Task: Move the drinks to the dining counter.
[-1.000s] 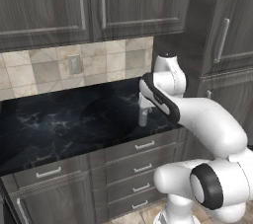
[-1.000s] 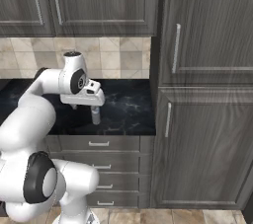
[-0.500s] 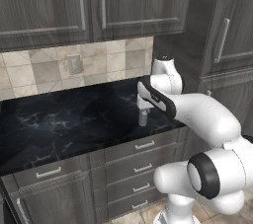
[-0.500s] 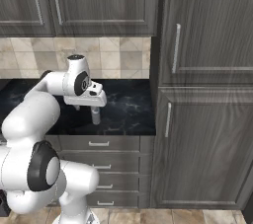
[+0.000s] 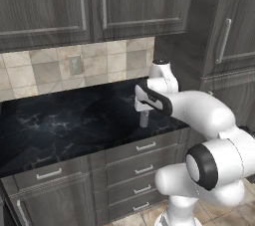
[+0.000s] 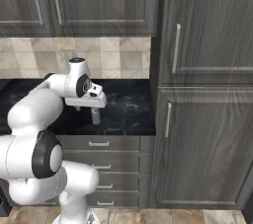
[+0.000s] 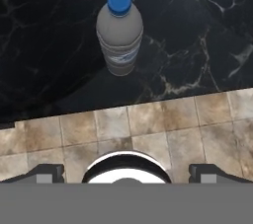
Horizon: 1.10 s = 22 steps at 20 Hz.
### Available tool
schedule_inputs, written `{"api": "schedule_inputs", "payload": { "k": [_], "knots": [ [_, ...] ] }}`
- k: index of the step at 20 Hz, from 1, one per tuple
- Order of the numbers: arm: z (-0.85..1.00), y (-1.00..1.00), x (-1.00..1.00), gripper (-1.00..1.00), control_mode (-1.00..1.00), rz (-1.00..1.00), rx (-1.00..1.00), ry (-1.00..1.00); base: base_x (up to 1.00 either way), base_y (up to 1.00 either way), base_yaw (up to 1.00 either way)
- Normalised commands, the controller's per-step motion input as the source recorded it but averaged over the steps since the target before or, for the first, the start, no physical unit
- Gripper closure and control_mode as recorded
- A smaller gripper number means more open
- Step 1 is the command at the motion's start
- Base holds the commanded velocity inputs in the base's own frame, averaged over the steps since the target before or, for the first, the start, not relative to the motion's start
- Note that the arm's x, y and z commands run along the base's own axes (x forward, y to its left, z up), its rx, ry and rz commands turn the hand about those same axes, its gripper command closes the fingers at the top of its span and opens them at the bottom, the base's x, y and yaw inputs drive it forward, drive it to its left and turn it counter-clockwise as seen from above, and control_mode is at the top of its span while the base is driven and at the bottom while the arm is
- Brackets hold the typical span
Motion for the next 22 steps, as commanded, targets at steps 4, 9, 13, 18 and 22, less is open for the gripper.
{"api": "schedule_inputs", "payload": {
  "k": [4, 9, 13, 18, 22],
  "knots": [
    [-0.2, 0.17, 0.16, -1.0, -1.0, 0.0, 0.0, 0.0, 0.0, 0.0, 0.0],
    [-0.16, 0.02, 0.19, -1.0, -1.0, 0.0, 0.0, -0.01, 0.0, 0.0, 0.0],
    [-0.12, 0.0, 0.19, -1.0, -1.0, 0.0, -0.02, -0.02, 0.0, 0.0, 0.0],
    [-0.1, 0.0, 0.22, -1.0, -1.0, 0.0, -0.02, -0.06, 0.0, 0.0, 0.0],
    [-0.09, 0.0, 0.16, -1.0, -1.0, 0.0, 0.0, -0.1, 0.0, 0.0, 0.0]
  ]
}}
